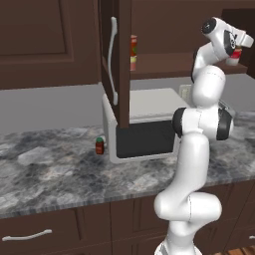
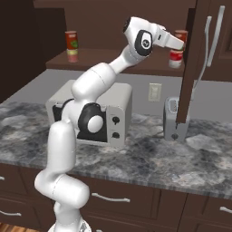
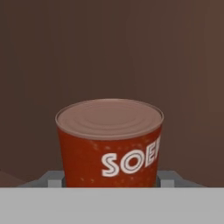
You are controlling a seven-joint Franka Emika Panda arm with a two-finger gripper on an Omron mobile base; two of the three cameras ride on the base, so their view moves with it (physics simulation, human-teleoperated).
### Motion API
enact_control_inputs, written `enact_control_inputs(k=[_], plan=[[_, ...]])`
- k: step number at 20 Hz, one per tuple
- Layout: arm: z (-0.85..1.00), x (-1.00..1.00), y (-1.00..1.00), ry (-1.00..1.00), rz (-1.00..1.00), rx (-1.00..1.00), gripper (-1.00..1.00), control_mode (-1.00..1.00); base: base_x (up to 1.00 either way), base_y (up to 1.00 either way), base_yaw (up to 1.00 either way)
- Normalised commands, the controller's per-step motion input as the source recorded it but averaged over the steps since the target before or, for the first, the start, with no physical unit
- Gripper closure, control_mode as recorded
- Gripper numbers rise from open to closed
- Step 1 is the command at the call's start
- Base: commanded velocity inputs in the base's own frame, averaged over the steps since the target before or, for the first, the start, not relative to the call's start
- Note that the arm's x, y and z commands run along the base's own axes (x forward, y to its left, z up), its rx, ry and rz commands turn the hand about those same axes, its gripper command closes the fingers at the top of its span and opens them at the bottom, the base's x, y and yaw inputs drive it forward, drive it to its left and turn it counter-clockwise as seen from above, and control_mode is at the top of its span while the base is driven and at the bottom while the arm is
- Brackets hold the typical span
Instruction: Stack two cans on top of the other two cans in the cabinet.
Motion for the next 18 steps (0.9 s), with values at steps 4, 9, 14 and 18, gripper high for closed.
enact_control_inputs(k=[4, 9, 14, 18], plan=[[-0.17, 0.07, 0.0, 0.0, 0.02, 0.0, -1.0, -1.0, 0.0, 0.0, 0.0], [-0.12, 0.06, 0.0, 0.0, 0.02, 0.0, -1.0, -1.0, 0.0, 0.0, 0.0], [-0.02, 0.05, 0.01, 0.0, 0.01, 0.0, -1.0, -1.0, 0.0, 0.0, 0.0], [0.0, 0.0, 0.1, 0.0, 0.0, 0.0, -1.0, -1.0, 0.0, 0.0, 0.0]])
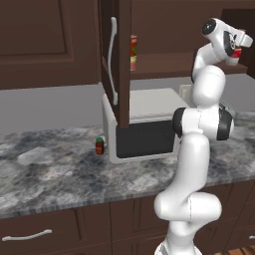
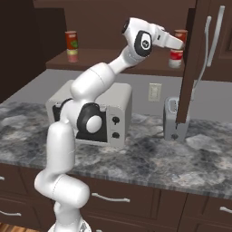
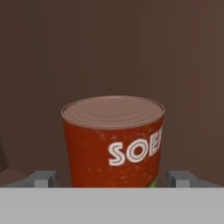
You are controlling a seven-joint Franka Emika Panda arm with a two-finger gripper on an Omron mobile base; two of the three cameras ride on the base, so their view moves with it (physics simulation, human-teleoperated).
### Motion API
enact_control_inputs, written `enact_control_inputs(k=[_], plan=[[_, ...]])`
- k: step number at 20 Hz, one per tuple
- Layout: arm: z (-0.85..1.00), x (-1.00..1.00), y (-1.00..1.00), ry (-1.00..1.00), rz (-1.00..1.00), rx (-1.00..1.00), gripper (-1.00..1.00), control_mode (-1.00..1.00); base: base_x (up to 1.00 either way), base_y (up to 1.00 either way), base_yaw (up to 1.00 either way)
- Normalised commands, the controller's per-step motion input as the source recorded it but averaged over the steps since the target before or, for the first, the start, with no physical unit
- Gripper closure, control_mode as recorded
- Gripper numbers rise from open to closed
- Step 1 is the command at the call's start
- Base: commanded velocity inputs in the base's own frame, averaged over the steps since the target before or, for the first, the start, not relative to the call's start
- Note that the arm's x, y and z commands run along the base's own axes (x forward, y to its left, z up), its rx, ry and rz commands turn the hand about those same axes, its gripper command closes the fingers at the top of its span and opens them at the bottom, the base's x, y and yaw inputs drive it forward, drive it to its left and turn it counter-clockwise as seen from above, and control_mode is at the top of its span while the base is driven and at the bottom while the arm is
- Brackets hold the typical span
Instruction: Stack two cans on top of the other two cans in the cabinet.
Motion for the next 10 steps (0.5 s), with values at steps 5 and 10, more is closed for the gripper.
enact_control_inputs(k=[5, 10], plan=[[0.0, -0.08, 0.17, 0.0, 0.0, 0.0, -1.0, -1.0, 0.0, 0.0, 0.0], [-0.03, -0.15, 0.25, -0.01, 0.0, 0.0, -1.0, -1.0, 0.0, 0.0, 0.0]])
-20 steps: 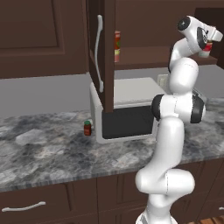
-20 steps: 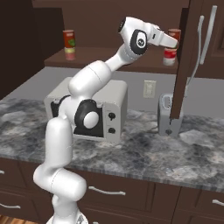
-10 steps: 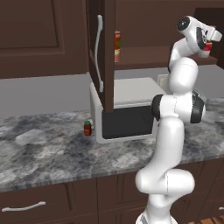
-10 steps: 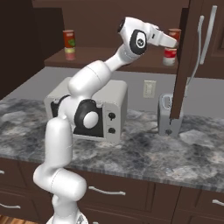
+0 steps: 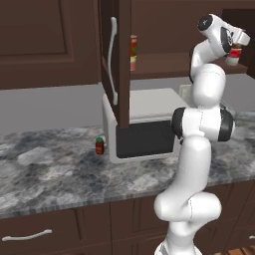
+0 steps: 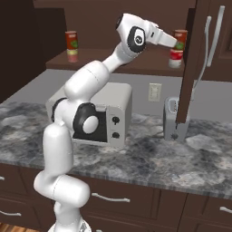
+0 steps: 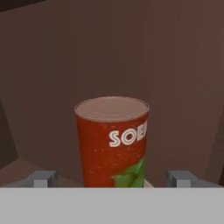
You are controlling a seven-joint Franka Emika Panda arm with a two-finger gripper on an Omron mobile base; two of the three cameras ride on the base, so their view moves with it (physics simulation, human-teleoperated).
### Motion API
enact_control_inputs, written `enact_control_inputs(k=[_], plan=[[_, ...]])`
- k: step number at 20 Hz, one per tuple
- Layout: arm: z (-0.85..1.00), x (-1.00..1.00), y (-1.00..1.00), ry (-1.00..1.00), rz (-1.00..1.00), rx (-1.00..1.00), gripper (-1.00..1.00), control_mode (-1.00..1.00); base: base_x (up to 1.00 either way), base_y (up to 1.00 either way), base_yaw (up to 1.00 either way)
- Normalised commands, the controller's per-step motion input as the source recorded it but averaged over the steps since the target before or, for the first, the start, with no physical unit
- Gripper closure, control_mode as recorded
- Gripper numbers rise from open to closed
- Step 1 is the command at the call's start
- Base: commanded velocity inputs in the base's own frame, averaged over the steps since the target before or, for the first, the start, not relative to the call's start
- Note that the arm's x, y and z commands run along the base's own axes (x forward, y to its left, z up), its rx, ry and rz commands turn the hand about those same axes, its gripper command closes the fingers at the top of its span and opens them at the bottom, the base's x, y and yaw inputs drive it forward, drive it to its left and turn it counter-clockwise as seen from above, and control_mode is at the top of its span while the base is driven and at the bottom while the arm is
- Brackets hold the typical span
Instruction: Stack two cans on top of the other two cans in the cabinet.
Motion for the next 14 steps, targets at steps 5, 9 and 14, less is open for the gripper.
enact_control_inputs(k=[5, 9, 14], plan=[[-0.15, -0.39, 0.31, 0.0, 0.0, 0.0, -1.0, -1.0, 0.0, 0.0, 0.0], [-0.17, -0.5, 0.42, 0.0, 0.0, 0.0, -1.0, -1.0, 0.0, 0.0, 0.0], [-0.18, -0.58, 0.51, -0.01, 0.12, 0.0, -1.0, -1.0, 0.0, 0.0, 0.0]])
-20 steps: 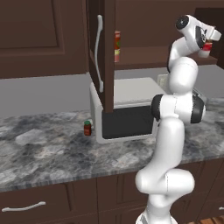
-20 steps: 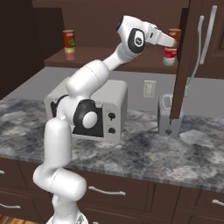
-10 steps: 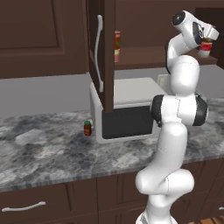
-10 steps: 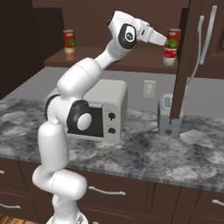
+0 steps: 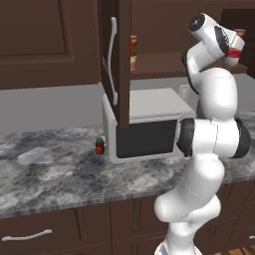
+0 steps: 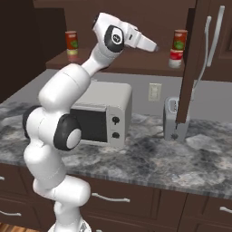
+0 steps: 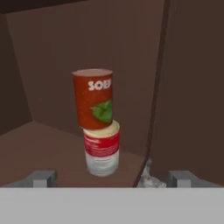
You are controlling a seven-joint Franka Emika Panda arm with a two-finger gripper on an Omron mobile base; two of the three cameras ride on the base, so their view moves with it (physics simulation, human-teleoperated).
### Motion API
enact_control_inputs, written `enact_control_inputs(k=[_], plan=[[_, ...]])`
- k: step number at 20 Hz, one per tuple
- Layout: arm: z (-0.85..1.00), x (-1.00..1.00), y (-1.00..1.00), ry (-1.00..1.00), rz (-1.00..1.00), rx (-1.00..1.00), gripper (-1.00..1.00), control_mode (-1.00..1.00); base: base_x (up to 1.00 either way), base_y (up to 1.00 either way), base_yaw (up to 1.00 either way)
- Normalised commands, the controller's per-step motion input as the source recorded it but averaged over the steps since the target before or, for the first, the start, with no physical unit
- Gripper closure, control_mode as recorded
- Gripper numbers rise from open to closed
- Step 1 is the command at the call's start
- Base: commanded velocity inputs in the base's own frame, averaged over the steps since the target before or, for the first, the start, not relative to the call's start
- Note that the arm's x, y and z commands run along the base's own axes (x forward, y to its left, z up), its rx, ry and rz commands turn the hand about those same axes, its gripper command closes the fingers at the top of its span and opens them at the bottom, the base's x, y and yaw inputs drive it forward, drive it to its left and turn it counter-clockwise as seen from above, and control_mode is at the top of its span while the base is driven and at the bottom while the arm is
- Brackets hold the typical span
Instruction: Stack two cans on top of the other two cans in the cabinet.
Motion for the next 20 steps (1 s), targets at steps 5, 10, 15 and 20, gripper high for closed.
enact_control_inputs(k=[5, 10, 15, 20], plan=[[-0.12, -0.62, 0.51, 0.0, 0.32, 0.0, -1.0, -1.0, 0.0, 0.0, 0.0], [-0.11, -0.63, 0.44, 0.0, 0.43, 0.0, -1.0, -1.0, 0.0, 0.0, 0.0], [-0.05, -0.6, 0.46, 0.05, 0.43, 0.0, -1.0, -1.0, 0.0, 0.0, 0.0], [0.0, -0.59, 0.46, 0.15, 0.39, 0.0, -1.0, -1.0, 0.0, 0.0, 0.0]])
